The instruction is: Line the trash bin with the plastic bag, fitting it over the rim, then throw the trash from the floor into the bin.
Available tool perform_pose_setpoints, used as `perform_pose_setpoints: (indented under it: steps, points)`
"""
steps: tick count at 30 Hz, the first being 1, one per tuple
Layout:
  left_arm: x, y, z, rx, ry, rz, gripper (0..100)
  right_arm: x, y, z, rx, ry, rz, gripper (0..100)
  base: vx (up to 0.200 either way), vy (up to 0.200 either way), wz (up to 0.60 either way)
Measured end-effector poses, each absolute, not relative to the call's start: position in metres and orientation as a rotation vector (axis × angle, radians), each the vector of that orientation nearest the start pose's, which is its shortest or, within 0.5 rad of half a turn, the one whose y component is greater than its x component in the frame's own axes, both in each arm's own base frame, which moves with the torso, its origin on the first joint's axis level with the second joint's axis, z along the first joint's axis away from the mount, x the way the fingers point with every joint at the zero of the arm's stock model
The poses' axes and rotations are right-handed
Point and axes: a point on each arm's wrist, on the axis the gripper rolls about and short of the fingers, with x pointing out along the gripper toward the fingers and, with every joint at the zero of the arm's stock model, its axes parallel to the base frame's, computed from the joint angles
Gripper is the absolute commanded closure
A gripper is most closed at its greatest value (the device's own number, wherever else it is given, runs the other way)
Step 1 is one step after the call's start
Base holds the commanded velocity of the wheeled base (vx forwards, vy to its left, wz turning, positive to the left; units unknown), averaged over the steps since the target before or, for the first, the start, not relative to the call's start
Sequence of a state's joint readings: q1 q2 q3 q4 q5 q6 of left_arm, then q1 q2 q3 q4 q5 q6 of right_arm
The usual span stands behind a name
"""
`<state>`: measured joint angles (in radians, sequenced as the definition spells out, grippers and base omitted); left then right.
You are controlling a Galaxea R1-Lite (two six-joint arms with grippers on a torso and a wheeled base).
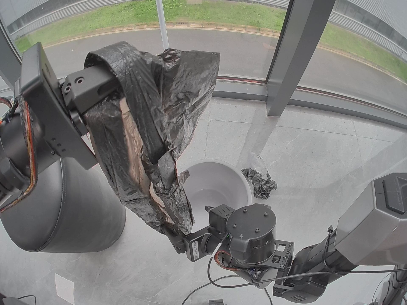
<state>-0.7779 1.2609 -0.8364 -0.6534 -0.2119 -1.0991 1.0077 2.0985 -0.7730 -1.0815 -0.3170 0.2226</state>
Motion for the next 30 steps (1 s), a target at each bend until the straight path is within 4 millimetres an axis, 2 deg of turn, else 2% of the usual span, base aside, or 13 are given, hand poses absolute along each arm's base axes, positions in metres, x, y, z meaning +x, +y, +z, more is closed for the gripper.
perform_pose_setpoints:
  steps: [16,17,30]
  points:
    - [0.135,-0.141,0.304,-1.065,0.342,-1.019,100,0.211,0.31,0.092,0.08,0.226,0.64,0,0.0,0.0,0.0]
    - [0.135,-0.141,0.304,-1.065,0.341,-1.019,100,0.211,0.311,0.092,0.08,0.225,0.639,100,0.0,0.0,0.0]
    - [0.133,-0.139,0.305,-1.066,0.336,-1.024,100,0.214,0.315,0.09,0.086,0.224,0.641,100,0.0,0.0,0.0]
